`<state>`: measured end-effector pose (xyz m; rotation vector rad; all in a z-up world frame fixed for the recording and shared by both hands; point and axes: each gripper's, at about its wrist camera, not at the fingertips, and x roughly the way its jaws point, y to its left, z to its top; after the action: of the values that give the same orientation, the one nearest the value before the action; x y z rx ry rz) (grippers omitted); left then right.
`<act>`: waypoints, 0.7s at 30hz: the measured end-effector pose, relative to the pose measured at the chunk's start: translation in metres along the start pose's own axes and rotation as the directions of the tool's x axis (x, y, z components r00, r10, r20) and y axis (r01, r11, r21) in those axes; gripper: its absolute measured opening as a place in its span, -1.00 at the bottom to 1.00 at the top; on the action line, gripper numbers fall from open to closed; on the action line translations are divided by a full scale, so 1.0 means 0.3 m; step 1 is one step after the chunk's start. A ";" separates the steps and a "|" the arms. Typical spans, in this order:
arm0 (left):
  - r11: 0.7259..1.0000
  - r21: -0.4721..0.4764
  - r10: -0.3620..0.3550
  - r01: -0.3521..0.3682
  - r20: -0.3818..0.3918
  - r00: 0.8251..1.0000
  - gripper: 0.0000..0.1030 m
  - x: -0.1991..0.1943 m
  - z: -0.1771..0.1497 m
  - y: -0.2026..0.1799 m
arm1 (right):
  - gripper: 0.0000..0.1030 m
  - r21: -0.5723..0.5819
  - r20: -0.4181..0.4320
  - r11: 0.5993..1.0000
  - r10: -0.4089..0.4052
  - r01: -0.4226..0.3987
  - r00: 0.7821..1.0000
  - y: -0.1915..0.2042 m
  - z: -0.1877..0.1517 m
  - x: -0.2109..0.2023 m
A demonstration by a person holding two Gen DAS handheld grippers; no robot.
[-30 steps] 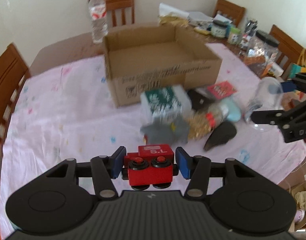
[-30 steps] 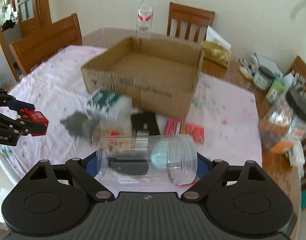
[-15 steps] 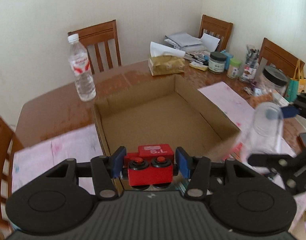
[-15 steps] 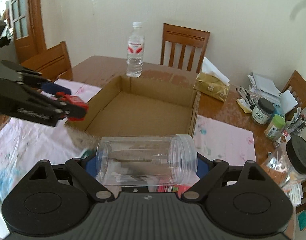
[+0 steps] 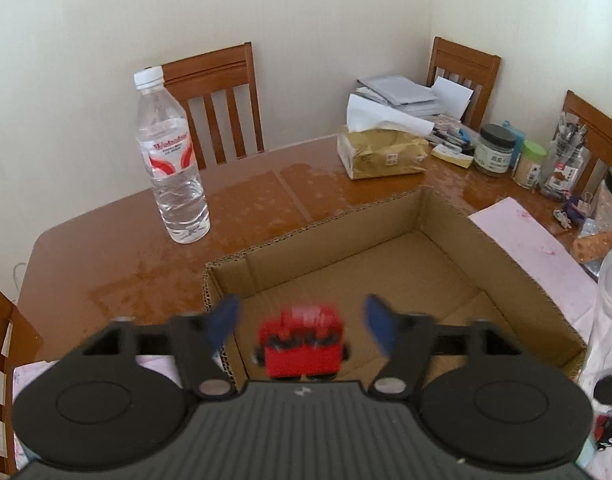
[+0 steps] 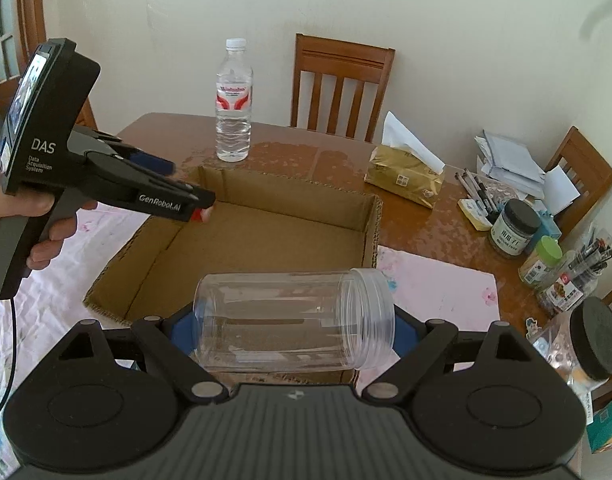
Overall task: Organize rigid objects
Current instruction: 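Carry the train and jar into the cardboard box and release both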
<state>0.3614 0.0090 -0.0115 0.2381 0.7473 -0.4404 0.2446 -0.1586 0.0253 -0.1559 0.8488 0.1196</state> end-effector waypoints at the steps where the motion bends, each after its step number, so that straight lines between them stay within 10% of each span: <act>1: 1.000 -0.004 -0.001 0.001 0.014 1.000 0.83 -0.006 -0.006 0.007 | 0.80 0.001 -0.005 1.000 -0.004 0.004 1.000 -0.001 0.008 0.010; 21: 0.982 -0.182 0.053 -0.054 -0.010 0.999 0.91 -0.237 -0.267 0.128 | 1.00 -0.020 -0.029 0.999 -0.025 0.025 0.999 0.026 0.259 0.270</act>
<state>0.2849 0.0931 -0.0167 0.0875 0.7790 -0.3180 0.3535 -0.1333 0.0141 -0.1873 0.8748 0.1026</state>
